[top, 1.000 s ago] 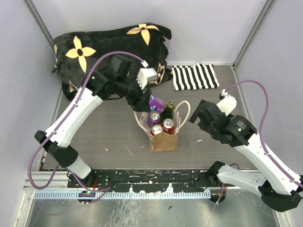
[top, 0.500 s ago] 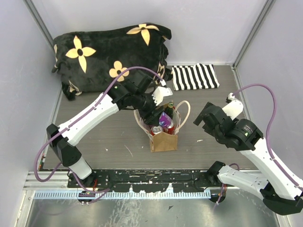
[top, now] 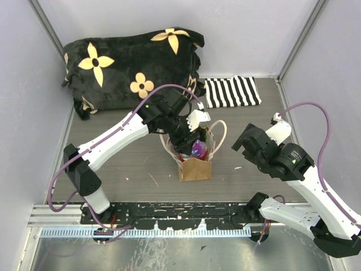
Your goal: Place the beverage into the canvas bag
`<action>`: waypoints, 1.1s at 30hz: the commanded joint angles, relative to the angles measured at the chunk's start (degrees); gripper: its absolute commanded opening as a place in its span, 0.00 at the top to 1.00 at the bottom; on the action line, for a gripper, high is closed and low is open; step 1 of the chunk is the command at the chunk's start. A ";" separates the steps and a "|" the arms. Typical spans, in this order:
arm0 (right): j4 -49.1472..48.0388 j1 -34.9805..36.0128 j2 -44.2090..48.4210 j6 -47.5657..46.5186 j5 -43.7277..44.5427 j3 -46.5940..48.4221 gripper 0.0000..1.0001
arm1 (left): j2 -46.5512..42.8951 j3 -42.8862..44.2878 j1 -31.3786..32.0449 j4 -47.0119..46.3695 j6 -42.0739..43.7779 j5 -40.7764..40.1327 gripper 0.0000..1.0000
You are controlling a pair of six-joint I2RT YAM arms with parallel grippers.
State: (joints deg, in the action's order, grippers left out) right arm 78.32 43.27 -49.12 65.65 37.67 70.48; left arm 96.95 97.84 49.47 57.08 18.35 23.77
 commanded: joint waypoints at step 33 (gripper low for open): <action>0.75 -0.21 0.94 2.72 2.67 0.02 0.00 | 10.76 7.54 6.81 6.78 7.23 3.46 1.00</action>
State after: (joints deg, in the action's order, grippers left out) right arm 78.65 43.27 -49.10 66.63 38.13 69.76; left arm 107.44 102.45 55.24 63.48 25.50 25.41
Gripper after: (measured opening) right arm 0.999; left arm 0.662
